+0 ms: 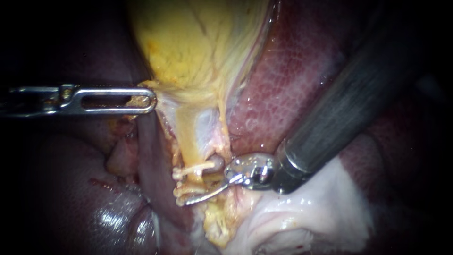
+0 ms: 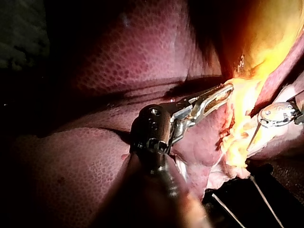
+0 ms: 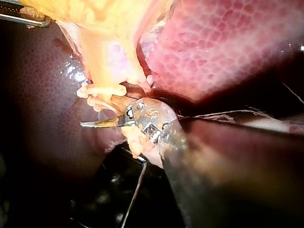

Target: Go to the cutting position left tube

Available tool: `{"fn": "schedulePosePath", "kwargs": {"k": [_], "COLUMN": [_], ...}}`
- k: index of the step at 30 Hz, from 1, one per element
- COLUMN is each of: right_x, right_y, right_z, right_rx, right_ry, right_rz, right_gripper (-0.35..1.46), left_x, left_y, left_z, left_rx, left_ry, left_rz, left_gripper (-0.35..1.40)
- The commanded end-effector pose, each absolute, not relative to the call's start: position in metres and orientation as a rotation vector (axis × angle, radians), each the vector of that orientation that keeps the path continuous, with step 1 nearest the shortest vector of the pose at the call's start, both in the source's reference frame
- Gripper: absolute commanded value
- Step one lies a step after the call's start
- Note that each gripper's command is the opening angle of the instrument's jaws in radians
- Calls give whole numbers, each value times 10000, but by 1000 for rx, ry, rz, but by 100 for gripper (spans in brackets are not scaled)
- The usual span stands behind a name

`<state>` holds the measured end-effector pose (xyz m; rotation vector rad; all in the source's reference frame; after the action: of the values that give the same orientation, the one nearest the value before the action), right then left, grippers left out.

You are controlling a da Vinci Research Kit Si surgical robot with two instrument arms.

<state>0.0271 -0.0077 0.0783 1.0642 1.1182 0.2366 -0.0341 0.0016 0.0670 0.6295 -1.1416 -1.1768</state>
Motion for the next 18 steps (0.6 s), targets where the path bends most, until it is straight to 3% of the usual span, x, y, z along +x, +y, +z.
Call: {"fn": "schedulePosePath", "kwargs": {"k": [1, 18], "right_x": [273, 300], "right_y": [-77, -77], "right_z": [783, 794], "right_rx": [1067, 1098], "right_ry": [1125, 1141], "right_rz": [239, 249], "right_gripper": [138, 135], "left_x": [-341, -342], "left_y": [16, 16], "left_z": [670, 670], "left_rx": [629, 628], "left_ry": [-1141, -1141], "left_rz": [-1177, -1178], "left_gripper": [-35, -35]}}
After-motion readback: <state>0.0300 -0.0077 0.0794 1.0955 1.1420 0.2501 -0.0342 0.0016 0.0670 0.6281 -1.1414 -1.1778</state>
